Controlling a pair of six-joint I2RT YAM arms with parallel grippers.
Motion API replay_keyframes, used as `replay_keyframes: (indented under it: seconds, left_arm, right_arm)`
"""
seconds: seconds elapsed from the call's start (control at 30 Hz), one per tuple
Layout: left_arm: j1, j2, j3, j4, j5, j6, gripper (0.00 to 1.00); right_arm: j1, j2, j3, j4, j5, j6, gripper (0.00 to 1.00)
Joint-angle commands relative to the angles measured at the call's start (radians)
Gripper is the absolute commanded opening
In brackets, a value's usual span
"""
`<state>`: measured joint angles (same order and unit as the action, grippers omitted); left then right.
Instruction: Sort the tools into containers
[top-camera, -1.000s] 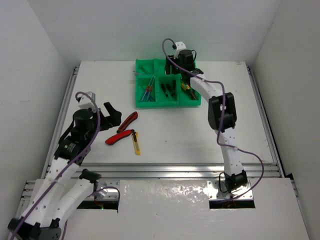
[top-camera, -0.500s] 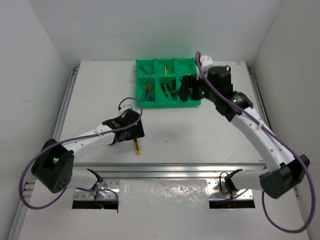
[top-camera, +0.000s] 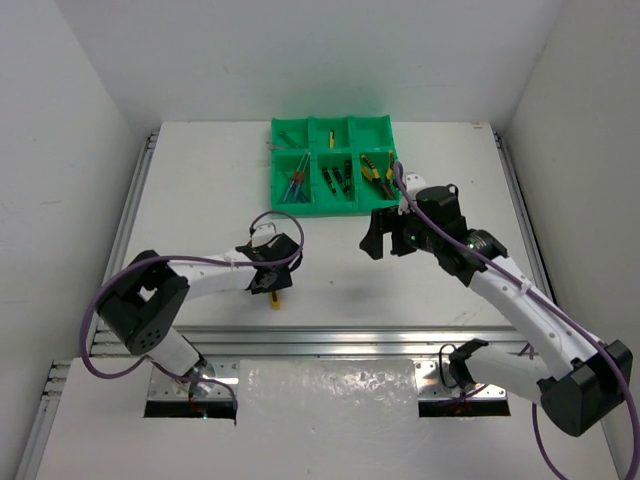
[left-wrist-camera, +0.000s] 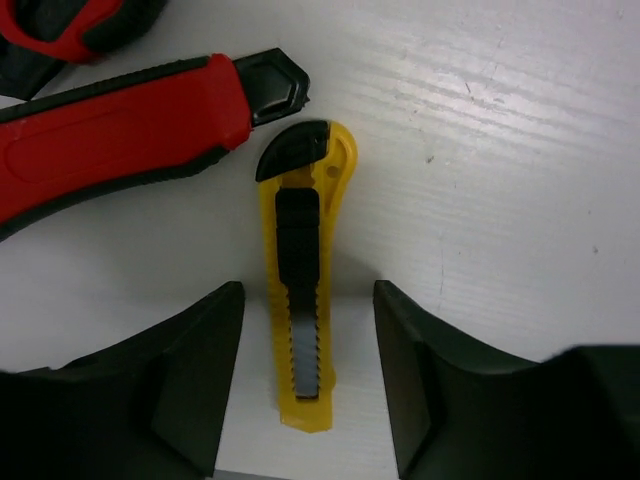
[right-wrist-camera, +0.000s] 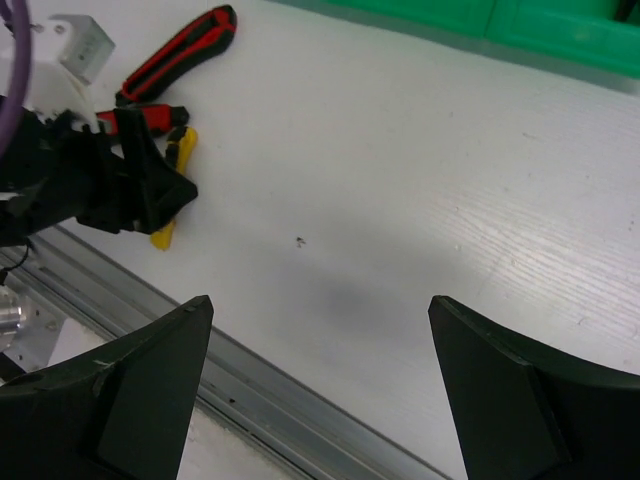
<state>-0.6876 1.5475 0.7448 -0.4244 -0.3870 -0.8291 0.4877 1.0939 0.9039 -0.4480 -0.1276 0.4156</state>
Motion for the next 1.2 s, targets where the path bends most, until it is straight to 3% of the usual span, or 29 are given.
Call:
replay_keyframes:
  seconds: [0.0,0.13,0.23,0.43,0.53,0.6,0.7,0.83,0.9,0.93,1.0,1.03,1.07,1.1,1.17]
  left_arm:
    - [-0.018,0.063,-0.021,0.033,0.003,-0.053,0.48]
    - [-0.052,0.057,-0.030,0.052,0.033,-0.053,0.09]
    - [-0.090,0.030,-0.016,0.052,0.053,-0.051,0.00]
    - [-0.151,-0.102,0.089,0.071,0.057,0.030,0.00]
    - [-0.144,-0.118,0.216,0.091,-0.025,0.085,0.00]
    - [-0.089,-0.060,0.310,0.104,-0.021,0.168,0.00]
    - [0.061,0.092,0.523,0.134,0.156,0.242,0.00]
    - [0.193,0.346,1.012,0.072,0.286,0.309,0.00]
    - [0.252,0.570,1.260,-0.005,0.342,0.315,0.00]
    - [0.267,0.639,1.489,-0.019,0.367,0.311,0.00]
    - [0.318,0.807,1.687,0.054,0.448,0.280,0.00]
    - [0.354,0.862,1.703,0.185,0.465,0.228,0.00]
    - [0.371,0.868,1.691,0.266,0.464,0.197,0.00]
    - [0.387,0.866,1.594,0.479,0.453,0.150,0.00]
    - [0.413,0.861,1.504,0.669,0.419,0.124,0.00]
  right_arm:
    - [0.006,-0.031,-0.014,0.058,-0.010,0.008,0.89]
    - [0.006,-0.040,-0.017,0.060,0.005,0.005,0.90]
    - [0.006,-0.052,-0.017,0.057,0.028,0.002,0.90]
    - [0.006,-0.066,-0.014,0.020,0.069,-0.003,0.92]
    - [0.005,-0.055,-0.017,0.020,0.086,-0.005,0.92]
    - [0.006,-0.055,-0.025,0.025,0.103,0.006,0.92]
    - [0.003,-0.071,-0.036,0.029,0.126,0.005,0.93]
    - [-0.008,-0.083,-0.048,0.031,0.174,-0.018,0.98]
    - [-0.014,-0.081,-0.053,0.035,0.177,-0.017,0.98]
    - [-0.017,-0.081,-0.059,0.046,0.172,-0.021,0.98]
    - [-0.018,-0.072,-0.065,0.057,0.145,-0.032,0.98]
    - [-0.021,-0.072,-0.071,0.074,0.143,-0.044,0.98]
    - [-0.023,-0.075,-0.077,0.078,0.147,-0.041,0.98]
    - [-0.024,-0.077,-0.083,0.081,0.157,-0.038,0.98]
    - [-0.026,-0.080,-0.089,0.083,0.155,-0.034,0.98]
